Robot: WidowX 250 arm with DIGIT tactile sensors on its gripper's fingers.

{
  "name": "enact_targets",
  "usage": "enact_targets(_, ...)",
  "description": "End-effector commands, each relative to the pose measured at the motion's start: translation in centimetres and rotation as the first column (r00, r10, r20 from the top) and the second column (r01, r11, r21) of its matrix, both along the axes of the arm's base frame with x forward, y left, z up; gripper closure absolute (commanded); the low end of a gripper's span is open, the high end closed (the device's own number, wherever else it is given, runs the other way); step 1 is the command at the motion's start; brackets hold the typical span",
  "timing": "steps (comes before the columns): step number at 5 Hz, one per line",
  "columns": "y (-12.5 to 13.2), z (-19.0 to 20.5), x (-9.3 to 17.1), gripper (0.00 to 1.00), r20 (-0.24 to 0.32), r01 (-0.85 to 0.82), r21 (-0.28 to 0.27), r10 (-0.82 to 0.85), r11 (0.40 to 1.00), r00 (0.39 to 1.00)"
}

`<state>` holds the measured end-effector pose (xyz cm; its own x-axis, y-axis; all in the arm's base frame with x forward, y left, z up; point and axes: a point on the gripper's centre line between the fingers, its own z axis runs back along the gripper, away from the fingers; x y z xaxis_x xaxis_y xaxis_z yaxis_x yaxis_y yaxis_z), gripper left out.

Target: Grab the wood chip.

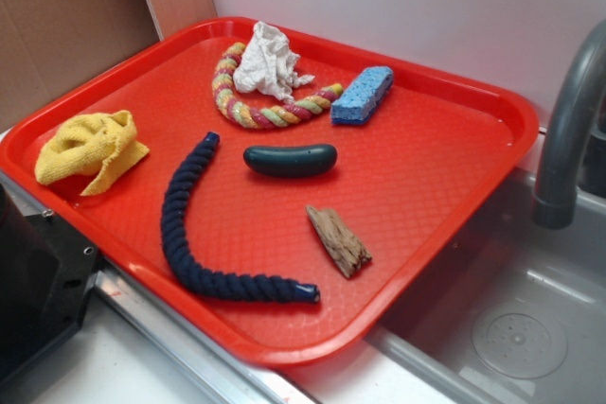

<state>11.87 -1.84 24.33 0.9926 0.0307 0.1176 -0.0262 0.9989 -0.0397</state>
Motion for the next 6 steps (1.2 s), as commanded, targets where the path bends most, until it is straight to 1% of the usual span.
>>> enact_targets(1, 0.0, 0.0, 0.0, 0.00, 0.000, 0.000, 0.000, 0.000, 1.000, 1.000)
enact_targets(2, -4.3, -3.0, 1.7, 0.00, 0.041, -0.187, 0.056, 0.185, 0.981, 0.982)
enact_targets(3, -9.1, -5.2, 4.1, 0.00, 0.022, -0.315, 0.026, 0.315, 0.949, 0.949)
enact_targets(4, -10.9, -7.5, 6.2, 0.00, 0.036, -0.533, -0.002, 0.533, 0.846, 0.845)
enact_targets(5, -11.3, -9.6, 7.5, 0.00, -0.023, -0.523, -0.095, 0.523, 0.847, 0.852)
enact_targets(6, -11.3, -9.6, 7.5, 0.00, -0.023, -0.523, -0.095, 0.523, 0.847, 0.852)
